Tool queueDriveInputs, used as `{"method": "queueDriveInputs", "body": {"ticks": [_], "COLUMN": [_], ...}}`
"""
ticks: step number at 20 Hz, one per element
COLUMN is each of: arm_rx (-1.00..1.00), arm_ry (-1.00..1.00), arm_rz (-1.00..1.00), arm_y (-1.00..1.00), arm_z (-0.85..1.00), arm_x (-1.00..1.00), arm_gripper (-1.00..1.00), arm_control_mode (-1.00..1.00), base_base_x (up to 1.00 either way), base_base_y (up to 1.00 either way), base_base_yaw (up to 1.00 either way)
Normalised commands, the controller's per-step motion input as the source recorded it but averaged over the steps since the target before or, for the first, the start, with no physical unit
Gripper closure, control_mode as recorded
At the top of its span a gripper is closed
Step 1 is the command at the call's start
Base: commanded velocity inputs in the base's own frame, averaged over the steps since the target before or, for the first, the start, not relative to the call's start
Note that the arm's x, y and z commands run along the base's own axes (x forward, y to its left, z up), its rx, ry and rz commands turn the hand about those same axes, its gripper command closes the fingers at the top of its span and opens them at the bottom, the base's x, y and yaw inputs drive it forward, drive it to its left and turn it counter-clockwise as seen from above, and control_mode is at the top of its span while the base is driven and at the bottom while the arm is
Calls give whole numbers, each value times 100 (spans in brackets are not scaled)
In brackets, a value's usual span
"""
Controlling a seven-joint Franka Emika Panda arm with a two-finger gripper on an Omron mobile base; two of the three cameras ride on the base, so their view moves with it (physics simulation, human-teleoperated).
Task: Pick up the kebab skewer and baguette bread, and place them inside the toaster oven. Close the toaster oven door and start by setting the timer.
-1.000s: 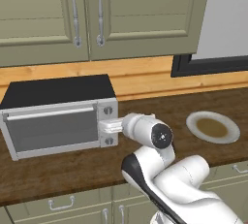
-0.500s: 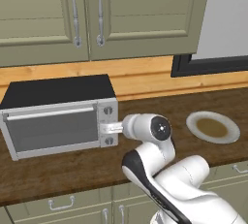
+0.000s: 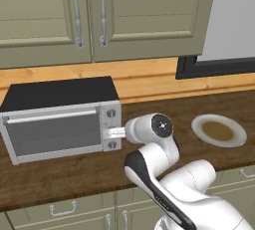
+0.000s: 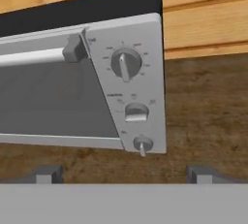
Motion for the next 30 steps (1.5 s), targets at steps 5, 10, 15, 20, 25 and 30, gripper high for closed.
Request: {"method": "queueDriveInputs", "body": {"ticks": [5,10,15,20,25,30], "arm_rx": [-9,-8,-4,-1,0,0], "arm_ry": [1,0,0,0,-7,-9], "arm_rz": [0,0,3,4,2,0], "arm_y": [-4,-12,-12,-1,0,-2], "arm_z": [-27,-39,-52,-54,-24,-6], "arm_x": [11,7,0,7,16,34], "arm_gripper": [-100,-100,-100,-100,-100,-100], "arm_control_mode": [-100,-100,-100,-100,-100,-100], "base_base_x": [0,0,0,0,0,0], "base_base_y": [0,0,0,0,0,0], "base_base_yaw": [0,0,0,0,0,0]}}
